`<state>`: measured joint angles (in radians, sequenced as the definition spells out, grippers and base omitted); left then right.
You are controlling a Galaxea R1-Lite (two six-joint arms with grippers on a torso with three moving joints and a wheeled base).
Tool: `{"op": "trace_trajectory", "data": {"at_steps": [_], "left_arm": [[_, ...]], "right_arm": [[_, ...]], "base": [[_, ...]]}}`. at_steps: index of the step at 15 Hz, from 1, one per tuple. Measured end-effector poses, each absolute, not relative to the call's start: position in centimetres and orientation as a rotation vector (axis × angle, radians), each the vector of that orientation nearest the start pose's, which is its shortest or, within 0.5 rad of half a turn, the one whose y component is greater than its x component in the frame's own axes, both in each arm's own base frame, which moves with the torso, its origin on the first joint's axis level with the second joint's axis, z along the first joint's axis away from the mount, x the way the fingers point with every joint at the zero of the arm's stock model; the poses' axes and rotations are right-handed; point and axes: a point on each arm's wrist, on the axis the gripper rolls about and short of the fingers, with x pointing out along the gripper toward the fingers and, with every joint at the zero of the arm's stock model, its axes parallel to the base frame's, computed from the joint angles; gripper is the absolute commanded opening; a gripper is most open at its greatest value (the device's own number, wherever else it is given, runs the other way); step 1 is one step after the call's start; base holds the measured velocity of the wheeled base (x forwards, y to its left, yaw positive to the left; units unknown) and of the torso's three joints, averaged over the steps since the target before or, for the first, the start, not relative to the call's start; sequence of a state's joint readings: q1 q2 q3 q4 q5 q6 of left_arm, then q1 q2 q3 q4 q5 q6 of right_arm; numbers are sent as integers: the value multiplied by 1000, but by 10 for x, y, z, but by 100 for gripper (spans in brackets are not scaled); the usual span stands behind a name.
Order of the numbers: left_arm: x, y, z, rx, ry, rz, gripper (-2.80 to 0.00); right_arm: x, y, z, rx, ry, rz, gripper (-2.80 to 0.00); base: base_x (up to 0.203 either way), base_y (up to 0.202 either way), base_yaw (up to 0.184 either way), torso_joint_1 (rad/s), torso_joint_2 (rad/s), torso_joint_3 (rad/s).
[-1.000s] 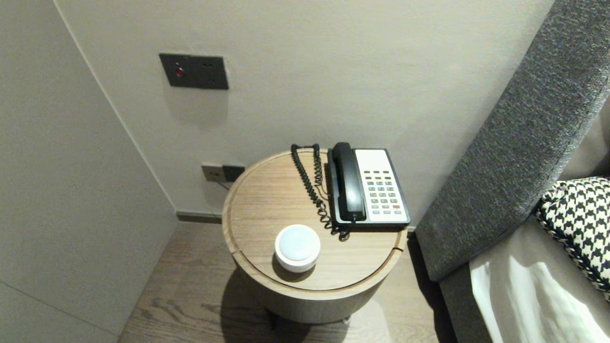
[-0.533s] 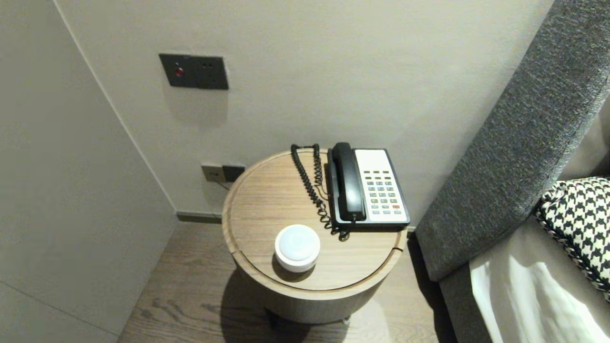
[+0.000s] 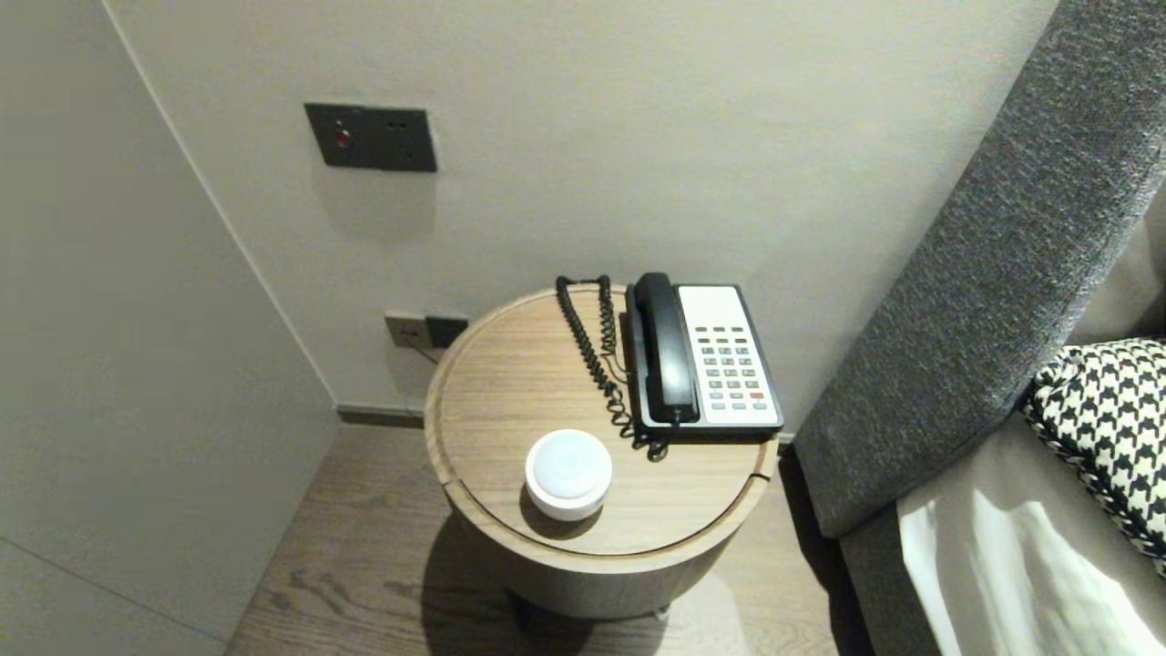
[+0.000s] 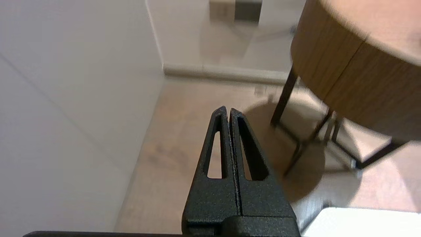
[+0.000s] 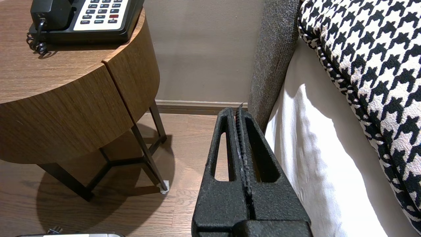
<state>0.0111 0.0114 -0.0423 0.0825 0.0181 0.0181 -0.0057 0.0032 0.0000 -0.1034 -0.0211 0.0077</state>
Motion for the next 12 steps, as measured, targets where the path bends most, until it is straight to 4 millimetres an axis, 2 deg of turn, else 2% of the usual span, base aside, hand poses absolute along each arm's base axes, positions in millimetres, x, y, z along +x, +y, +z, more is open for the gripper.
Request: {"op": "trace_trajectory", "data": {"at_steps": [2, 12], "left_arm": [[-24, 0, 81, 10, -25, 25, -280], [-23, 0, 77, 2, -19, 16, -280]], "right_arm": [[-23, 0, 86, 8, -100, -27, -280], [-23, 0, 86, 8, -100, -27, -280]], "base": [[0, 0, 0, 0, 0, 0], [0, 0, 0, 0, 0, 0]]}}
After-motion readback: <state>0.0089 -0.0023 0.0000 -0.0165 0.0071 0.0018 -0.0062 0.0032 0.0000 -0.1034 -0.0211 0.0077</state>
